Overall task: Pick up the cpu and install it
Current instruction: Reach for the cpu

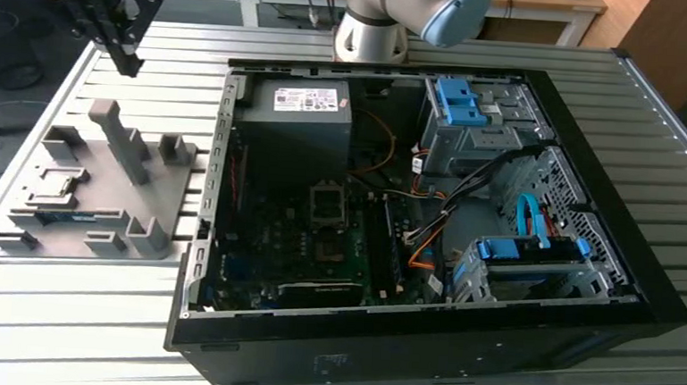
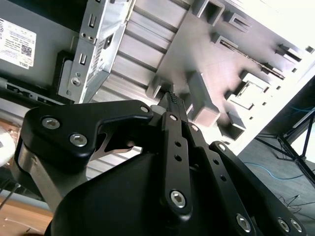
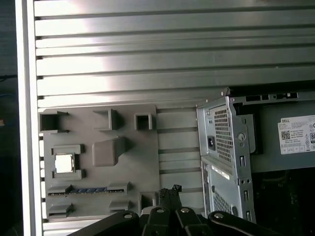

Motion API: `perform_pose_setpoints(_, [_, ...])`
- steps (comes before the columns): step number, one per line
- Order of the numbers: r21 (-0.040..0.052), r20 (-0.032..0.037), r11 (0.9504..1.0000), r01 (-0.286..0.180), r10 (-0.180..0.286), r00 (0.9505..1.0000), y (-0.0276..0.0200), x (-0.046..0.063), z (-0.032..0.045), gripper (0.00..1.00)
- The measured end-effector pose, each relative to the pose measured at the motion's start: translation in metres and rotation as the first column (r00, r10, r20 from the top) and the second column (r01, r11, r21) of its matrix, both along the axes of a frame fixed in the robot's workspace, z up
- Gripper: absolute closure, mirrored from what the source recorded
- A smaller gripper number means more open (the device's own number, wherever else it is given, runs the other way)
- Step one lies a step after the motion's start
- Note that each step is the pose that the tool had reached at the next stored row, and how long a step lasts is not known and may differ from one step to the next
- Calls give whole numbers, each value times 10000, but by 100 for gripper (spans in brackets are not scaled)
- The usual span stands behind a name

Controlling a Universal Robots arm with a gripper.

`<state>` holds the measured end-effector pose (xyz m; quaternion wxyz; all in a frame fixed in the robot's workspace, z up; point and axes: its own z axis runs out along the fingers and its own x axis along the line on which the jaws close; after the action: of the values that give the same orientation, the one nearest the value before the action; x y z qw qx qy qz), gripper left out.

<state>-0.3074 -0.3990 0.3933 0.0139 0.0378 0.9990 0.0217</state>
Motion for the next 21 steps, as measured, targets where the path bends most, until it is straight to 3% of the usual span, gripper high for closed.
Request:
perform_pose_setpoints(9, [0, 0, 10000, 0, 0, 10000, 0, -199, 0, 90])
perform_pose_setpoints(21, [0, 2, 10000, 0, 0, 10000, 0, -548, -2, 90])
